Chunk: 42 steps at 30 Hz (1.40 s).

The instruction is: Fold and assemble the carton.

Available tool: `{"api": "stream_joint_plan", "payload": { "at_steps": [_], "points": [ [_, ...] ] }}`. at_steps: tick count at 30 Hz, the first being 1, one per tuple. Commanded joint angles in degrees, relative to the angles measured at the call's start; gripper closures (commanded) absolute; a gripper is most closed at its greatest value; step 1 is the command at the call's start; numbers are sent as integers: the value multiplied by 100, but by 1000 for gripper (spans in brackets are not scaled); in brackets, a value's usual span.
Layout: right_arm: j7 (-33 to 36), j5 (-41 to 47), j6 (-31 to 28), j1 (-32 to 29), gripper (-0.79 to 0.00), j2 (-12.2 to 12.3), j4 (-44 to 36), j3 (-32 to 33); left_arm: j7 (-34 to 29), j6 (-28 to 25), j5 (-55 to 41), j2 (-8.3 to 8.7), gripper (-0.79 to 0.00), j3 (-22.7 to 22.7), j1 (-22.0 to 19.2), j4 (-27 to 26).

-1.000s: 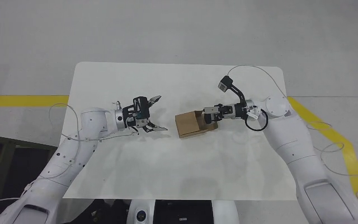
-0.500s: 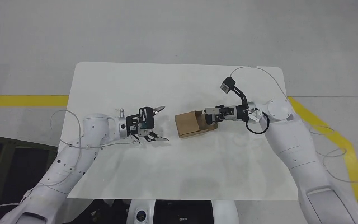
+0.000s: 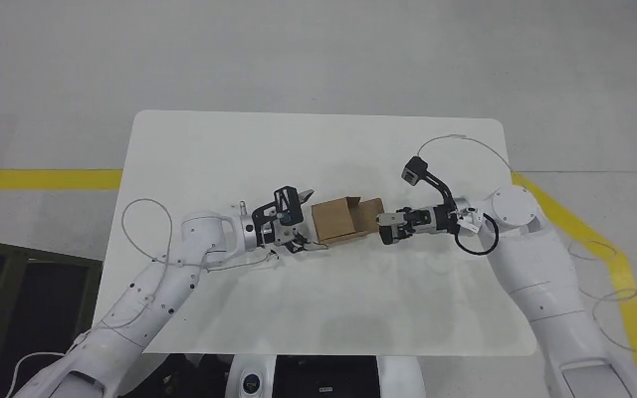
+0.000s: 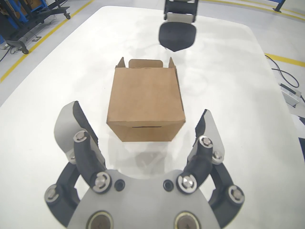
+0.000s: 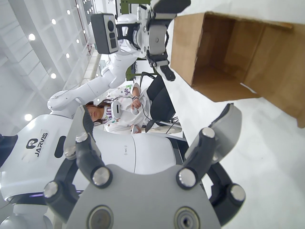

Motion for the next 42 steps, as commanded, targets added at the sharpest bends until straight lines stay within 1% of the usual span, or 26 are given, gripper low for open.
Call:
{"api": "stream_joint_plan", "payload": {
  "at_steps": [1,7,16,20,30,42],
  "points": [
    [-32,6,29,-73,-785,13,-53,2,-54,32,-55,-38,-785,50,-66,86],
    [-295,187,-84,-124,-785,-29,13,-152,-187,20,-212,-144,-785,173,-263,337],
    [-526,385,-412,265,-785,-197,523,-610,-86,-297,-168,-250,-785,287,-544,701],
    [-466,432,-537,478,-785,-273,757,-810,43,-484,48,-275,-785,343,-638,820],
    [29,618,-814,906,-785,-451,1235,-1256,312,-670,314,-336,-785,386,-814,1091],
    [-138,775,-989,1340,-785,-697,1666,-1688,537,-987,677,-338,-785,392,-842,1147]
  ]
}}
